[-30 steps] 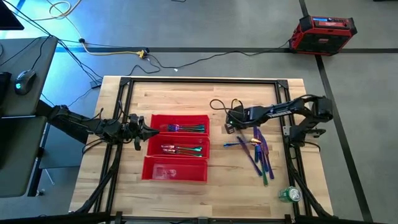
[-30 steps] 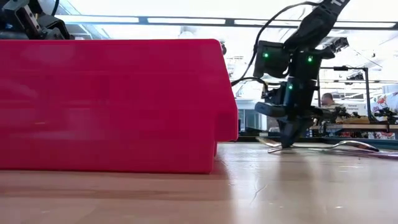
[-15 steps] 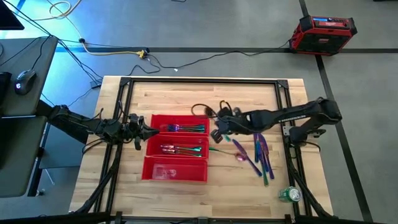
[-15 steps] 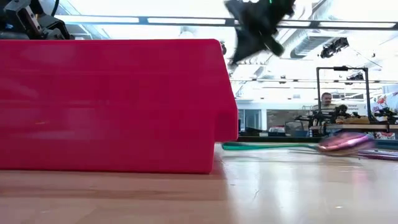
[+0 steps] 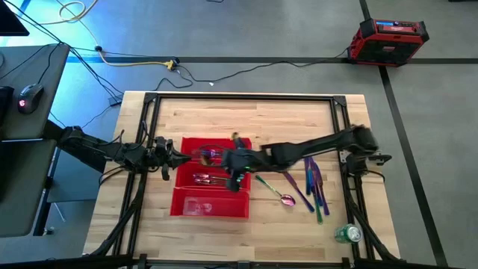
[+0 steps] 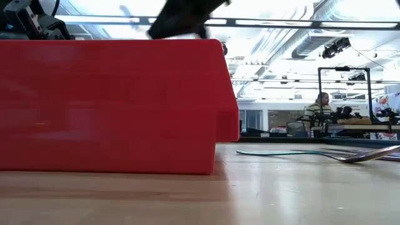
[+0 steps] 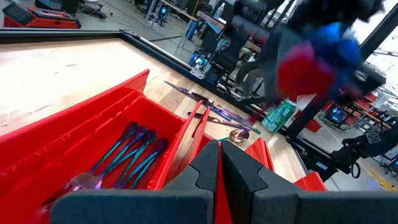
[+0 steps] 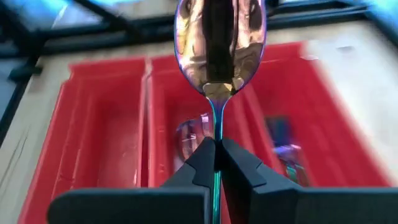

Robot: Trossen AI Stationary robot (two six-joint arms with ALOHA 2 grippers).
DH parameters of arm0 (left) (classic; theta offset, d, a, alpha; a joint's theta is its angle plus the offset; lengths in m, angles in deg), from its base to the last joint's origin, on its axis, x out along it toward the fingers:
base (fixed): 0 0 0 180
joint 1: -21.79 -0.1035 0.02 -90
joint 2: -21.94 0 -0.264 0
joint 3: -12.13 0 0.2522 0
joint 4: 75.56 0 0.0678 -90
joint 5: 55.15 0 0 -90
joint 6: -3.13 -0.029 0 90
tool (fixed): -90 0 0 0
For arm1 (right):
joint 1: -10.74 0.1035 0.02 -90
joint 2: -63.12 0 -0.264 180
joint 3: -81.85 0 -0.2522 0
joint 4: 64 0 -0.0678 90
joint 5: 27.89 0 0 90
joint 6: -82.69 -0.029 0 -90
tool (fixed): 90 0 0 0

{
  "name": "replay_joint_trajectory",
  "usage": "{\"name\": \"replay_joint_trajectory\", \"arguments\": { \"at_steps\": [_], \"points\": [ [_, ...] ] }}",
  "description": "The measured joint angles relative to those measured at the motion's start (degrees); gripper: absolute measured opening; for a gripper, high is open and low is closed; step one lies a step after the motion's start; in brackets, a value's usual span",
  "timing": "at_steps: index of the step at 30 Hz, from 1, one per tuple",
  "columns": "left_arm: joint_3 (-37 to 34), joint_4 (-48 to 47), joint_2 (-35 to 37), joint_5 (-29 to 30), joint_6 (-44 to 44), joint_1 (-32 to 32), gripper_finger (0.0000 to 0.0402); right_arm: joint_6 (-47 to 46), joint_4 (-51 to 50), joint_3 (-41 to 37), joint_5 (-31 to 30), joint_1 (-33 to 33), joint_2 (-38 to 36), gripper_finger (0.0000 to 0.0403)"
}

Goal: Sort silverware
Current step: Put the purple spoon into the center red bin

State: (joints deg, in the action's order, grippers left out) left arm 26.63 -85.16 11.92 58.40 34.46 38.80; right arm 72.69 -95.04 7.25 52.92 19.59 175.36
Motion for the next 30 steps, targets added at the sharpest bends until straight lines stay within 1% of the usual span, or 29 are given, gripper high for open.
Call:
{"name": "replay_joint_trajectory", "arguments": {
  "at_steps": [2,7,11,15,17,21,24,27,30],
  "points": [
    [0.0,0.0,0.0,0.0,0.0,0.0,0.0,2.3,-1.2,3.7,3.7,-0.8,4.4,0.0],
    [0.0,0.0,0.0,-0.1,0.0,0.0,0.0,6.3,-6.8,11.5,8.3,-2.7,12.4,0.0],
    [0.0,0.0,0.0,-0.4,0.0,0.0,0.0,7.3,-11.3,14.7,9.4,-3.8,16.0,0.0],
    [0.0,-0.1,0.0,-0.5,0.0,0.0,0.0,7.8,-14.4,15.1,9.3,-4.3,16.5,0.0006],
    [0.0,-0.1,0.0,-0.4,0.0,0.0,0.0,7.9,-14.8,15.2,9.3,-4.4,16.5,0.0023],
    [0.0,-0.1,0.0,-0.5,0.0,0.0,0.0,8.2,-14.9,15.2,7.7,-4.1,16.5,0.0081],
    [0.0,-0.1,0.0,-0.4,0.0,0.0,0.0,8.1,-19.8,16.9,6.1,-3.5,16.1,0.0119],
    [0.0,-0.3,0.0,-0.4,0.0,0.0,0.0,8.4,-25.6,20.7,3.2,-1.8,14.6,0.014],
    [0.0,-0.3,0.0,-0.5,0.0,0.0,0.0,8.9,-30.7,24.6,0.6,1.4,12.1,0.0146]
  ]
}}
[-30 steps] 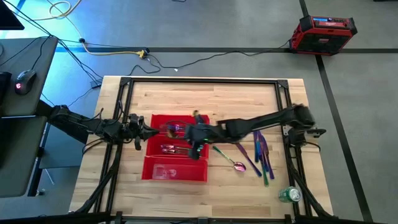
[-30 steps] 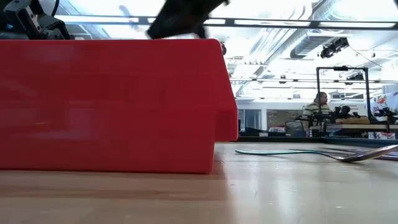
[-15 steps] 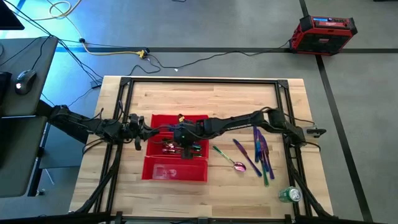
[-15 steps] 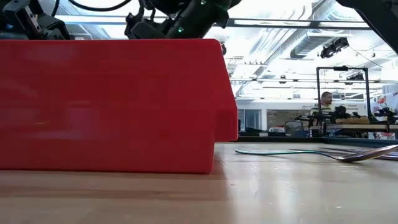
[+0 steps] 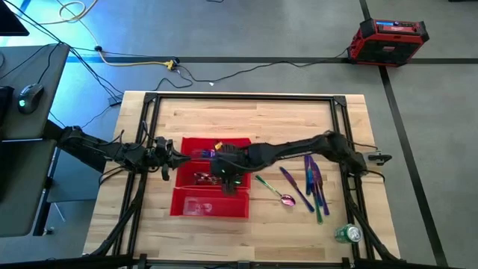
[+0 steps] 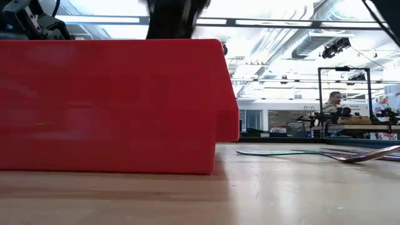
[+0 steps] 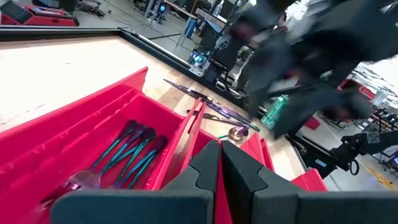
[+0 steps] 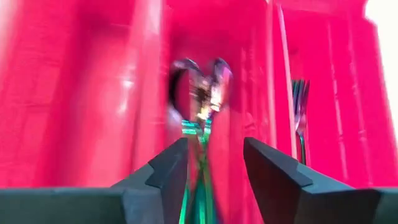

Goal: Sort silverware
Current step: Put the purple spoon into the center red bin

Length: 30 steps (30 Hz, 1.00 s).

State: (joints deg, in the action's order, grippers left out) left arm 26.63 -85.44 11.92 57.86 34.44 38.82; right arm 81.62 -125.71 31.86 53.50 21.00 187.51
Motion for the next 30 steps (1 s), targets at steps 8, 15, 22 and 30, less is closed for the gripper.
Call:
{"name": "replay_joint_trajectory", "arguments": {
  "at_steps": [8,15,22,30],
  "points": [
    [0.0,0.2,-0.1,-0.3,0.0,0.0,0.0,0.5,-19.6,3.8,-3.3,9.5,-3.9,0.0144],
    [0.0,0.2,-0.1,0.2,0.0,0.0,0.0,6.9,-36.7,-4.4,0.4,12.6,-3.8,0.0144],
    [0.0,0.2,-0.1,0.7,0.0,0.0,0.0,31.1,-35.8,-19.1,2.3,12.9,-3.7,0.0144],
    [0.0,-0.3,-0.1,1.6,0.0,0.0,0.0,45.0,-27.3,-26.9,-4.8,14.1,-3.7,0.0117]
  ]
}}
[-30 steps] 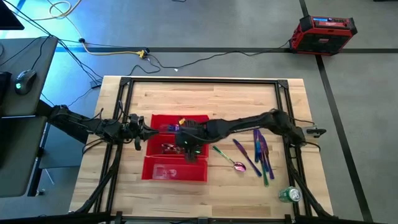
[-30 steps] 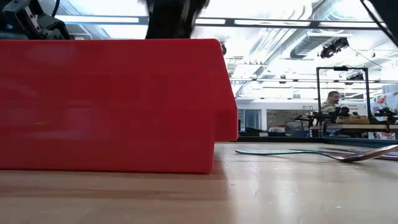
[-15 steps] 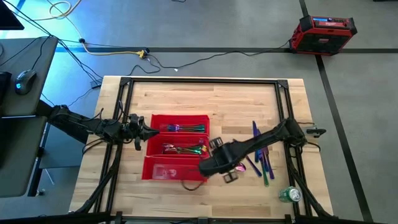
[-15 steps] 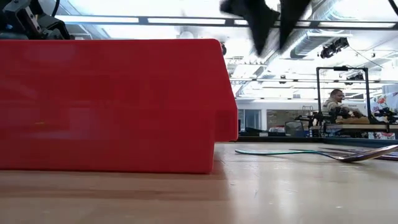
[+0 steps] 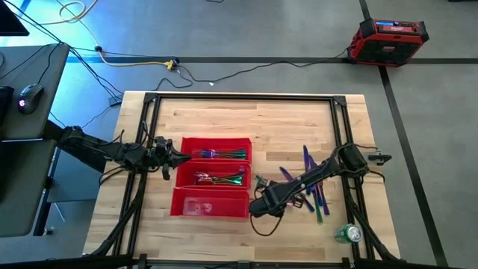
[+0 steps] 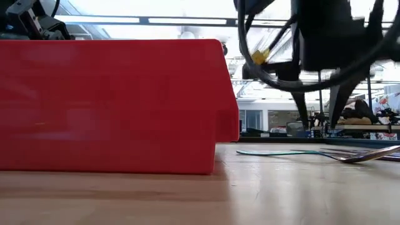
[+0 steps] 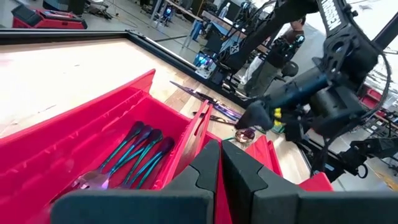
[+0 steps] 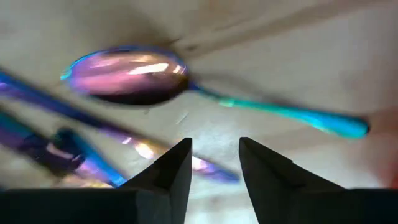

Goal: Sort silverware
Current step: Put the purple spoon into the center red bin

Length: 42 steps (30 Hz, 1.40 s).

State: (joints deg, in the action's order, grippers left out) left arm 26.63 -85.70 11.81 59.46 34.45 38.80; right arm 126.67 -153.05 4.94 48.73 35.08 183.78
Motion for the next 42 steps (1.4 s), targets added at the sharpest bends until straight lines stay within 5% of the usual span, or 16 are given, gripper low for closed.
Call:
{"name": "replay_joint_trajectory", "arguments": {
  "at_steps": [5,12,17,42],
  "points": [
    [0.0,-0.2,0.0,0.0,0.0,0.0,0.0,9.4,4.4,-4.4,-6.0,1.2,0.0,0.0101],
    [0.0,-0.2,0.0,0.1,-0.2,0.0,0.0,11.7,6.6,-4.9,-6.6,3.1,0.0,0.0078],
    [0.0,-0.2,0.0,0.2,-0.3,0.0,0.0,11.6,9.2,-4.9,-1.7,3.1,0.0,0.0068],
    [0.0,-0.3,0.0,0.1,-0.3,0.0,0.0,24.6,9.3,-4.9,1.9,0.6,0.0,0.0067]
  ]
}}
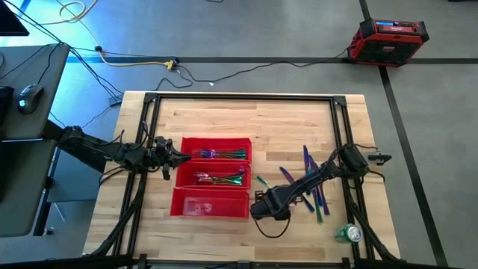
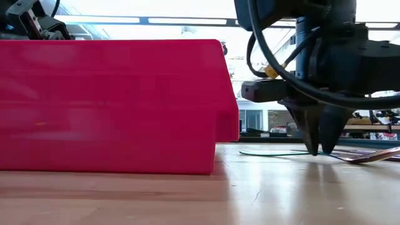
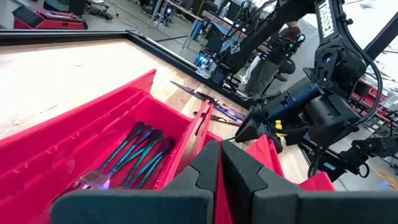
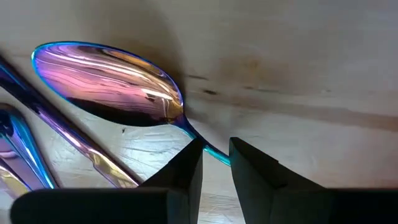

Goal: Sort silverware
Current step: Put the purple spoon into the center red bin

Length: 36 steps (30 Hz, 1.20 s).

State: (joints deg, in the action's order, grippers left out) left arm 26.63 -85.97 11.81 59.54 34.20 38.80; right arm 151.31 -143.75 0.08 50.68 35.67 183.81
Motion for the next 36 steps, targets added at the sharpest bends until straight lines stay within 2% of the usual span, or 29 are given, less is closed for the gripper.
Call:
{"name": "replay_joint_trajectory", "arguments": {
  "at_steps": [8,17,20,25,28,36],
  "points": [
    [0.0,0.0,0.0,0.0,0.0,0.0,0.0,4.3,-2.3,0.0,3.2,-2.0,0.2,0.0067],
    [0.0,0.0,0.0,-0.1,0.0,0.0,0.0,1.8,-4.9,0.0,3.6,-3.1,0.4,0.0067],
    [0.0,0.0,0.0,-0.1,0.0,0.0,0.0,-3.8,-4.8,0.0,3.7,-3.4,0.4,0.0067],
    [0.0,0.0,0.0,-0.1,0.0,0.0,0.0,-21.5,-3.9,0.0,6.3,-5.3,0.4,0.0067],
    [0.0,0.0,0.0,-0.1,0.0,0.0,0.0,-26.5,-4.0,0.0,7.6,-6.2,0.4,0.0067],
    [0.0,0.0,0.0,0.0,0.0,0.0,0.0,-18.8,-7.3,2.1,5.6,-5.3,0.4,0.0066]
  ]
}}
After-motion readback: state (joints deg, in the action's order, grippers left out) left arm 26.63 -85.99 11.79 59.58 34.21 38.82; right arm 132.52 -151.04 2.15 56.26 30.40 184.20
